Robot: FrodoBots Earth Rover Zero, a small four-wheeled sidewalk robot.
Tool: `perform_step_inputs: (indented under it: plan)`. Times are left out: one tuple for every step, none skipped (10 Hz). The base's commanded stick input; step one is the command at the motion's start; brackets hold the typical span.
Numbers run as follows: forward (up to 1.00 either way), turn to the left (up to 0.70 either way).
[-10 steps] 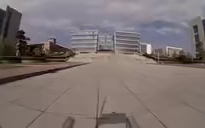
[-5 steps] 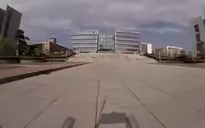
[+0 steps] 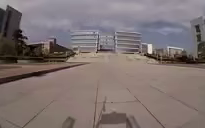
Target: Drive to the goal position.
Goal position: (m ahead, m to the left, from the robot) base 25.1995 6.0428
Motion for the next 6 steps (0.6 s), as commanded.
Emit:
perform_step_inputs:
  plan:
    - [1.00, 0.00]
    - [1.00, 0.00]
    - [1.00, 0.00]
    - [1.00, 0.00]
    - [1.00, 0.00]
    - [1.00, 0.00]
